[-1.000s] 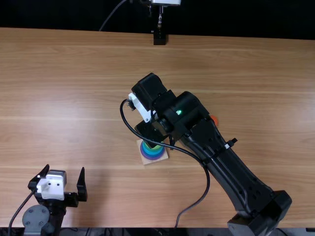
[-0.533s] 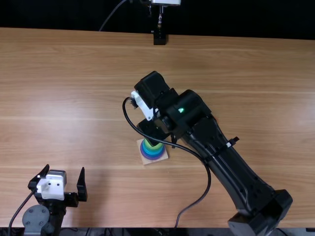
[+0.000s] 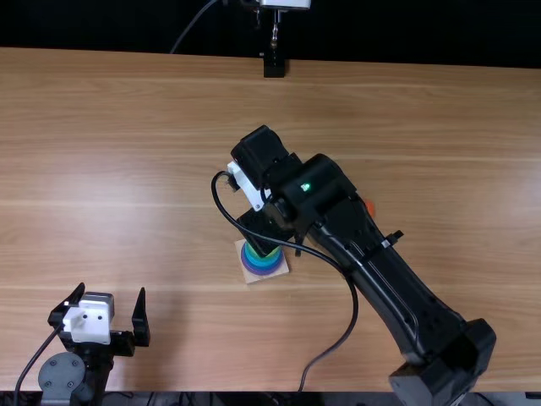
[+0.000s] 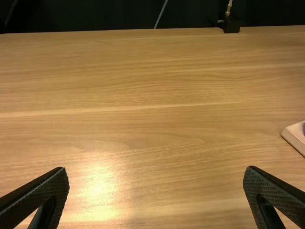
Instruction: Build the Hanoi tower: stack the rings onto the peg from bottom to top in this color order: purple, dark blue, light blue, dark green, light green, yellow, orange.
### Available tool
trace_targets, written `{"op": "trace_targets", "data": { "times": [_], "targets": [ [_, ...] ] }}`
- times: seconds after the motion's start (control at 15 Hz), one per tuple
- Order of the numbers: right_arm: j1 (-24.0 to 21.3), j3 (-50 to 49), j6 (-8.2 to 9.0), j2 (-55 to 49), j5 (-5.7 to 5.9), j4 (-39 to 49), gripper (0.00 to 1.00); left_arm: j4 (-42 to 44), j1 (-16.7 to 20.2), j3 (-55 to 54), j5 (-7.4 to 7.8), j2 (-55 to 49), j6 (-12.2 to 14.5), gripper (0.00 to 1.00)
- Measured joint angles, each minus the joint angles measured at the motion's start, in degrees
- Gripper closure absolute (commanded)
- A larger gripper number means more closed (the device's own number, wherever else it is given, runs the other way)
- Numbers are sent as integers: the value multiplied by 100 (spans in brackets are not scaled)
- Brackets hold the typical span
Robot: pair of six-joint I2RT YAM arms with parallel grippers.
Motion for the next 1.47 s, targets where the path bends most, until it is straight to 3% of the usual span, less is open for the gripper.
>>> {"op": "trace_targets", "data": {
  "times": [0.4,0.47,0.67,0.73,1.0,1.13,1.27,1.4,1.47],
  "targets": [
    [-28,44,9,76,33,96,0,-2,0,2,4,0,-2,0],
    [-79,170,9,129,87,107,0,0,0,0,4,0,-4,0],
    [-393,315,28,243,457,306,0,-2,0,2,4,0,0,0],
    [-501,313,111,256,525,422,0,0,0,0,4,0,0,0],
    [-1095,457,1217,525,673,564,0,-2,0,2,4,0,-2,0],
    [-1412,457,1574,739,675,540,0,-2,0,2,4,0,0,0],
    [-1735,457,1731,907,667,490,0,-2,0,2,2,2,0,0],
    [-2096,455,1779,1097,660,439,0,-2,0,2,4,0,-2,0],
    [-2245,446,1779,1169,557,382,0,-2,0,0,4,0,-2,0]
  ]
}}
